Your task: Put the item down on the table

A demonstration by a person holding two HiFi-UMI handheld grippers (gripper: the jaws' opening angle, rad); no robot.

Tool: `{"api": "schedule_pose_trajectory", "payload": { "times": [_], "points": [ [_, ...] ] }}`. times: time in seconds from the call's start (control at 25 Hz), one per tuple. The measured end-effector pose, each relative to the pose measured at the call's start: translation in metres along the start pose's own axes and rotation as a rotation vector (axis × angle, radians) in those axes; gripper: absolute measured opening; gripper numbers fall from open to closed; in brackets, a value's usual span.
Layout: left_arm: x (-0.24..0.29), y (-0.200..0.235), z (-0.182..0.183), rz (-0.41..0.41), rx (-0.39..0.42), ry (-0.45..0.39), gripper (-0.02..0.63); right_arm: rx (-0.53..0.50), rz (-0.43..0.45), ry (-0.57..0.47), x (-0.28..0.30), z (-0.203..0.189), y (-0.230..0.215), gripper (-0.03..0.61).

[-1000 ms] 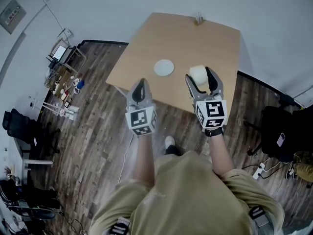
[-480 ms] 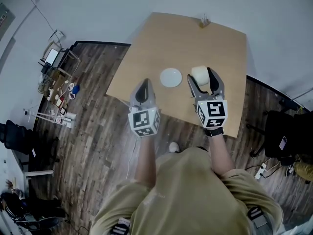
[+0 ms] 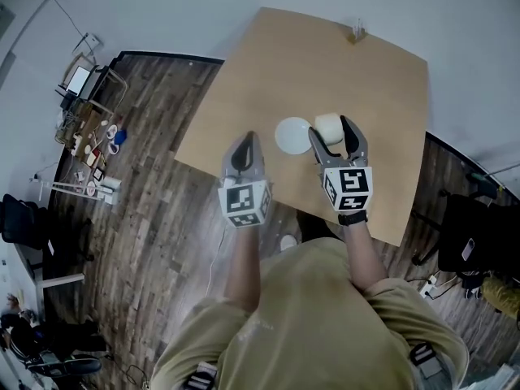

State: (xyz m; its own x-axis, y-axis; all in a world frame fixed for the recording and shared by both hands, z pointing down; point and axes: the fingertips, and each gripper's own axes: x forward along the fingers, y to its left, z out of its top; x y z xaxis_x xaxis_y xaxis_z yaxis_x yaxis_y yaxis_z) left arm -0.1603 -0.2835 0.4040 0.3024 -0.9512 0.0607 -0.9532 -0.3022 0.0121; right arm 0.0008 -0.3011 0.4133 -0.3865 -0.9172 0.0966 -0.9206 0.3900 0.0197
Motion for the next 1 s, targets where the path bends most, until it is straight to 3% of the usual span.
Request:
{"api": "schedule_pose_trajectory", "payload": {
  "times": [0.28, 0.48, 1.0],
  "points": [
    [0.062, 0.026, -0.025, 0.016, -0.038, 0.107, 0.002, 0.026, 0.08, 0.136, 0.081, -0.049, 0.0, 0.327],
    [0.1, 0.042, -0.08, 0.036, -0.061, 0.209, 0.002, 0.046, 0.107, 0.235, 0.128, -0.111, -0.006, 0.327],
    [0.128, 0.059, -0.178, 0.041, -0.124, 0.387, 0.002, 0.036, 0.19, 0.502, 0.176, -0.261, 0.02, 0.327]
  ]
}}
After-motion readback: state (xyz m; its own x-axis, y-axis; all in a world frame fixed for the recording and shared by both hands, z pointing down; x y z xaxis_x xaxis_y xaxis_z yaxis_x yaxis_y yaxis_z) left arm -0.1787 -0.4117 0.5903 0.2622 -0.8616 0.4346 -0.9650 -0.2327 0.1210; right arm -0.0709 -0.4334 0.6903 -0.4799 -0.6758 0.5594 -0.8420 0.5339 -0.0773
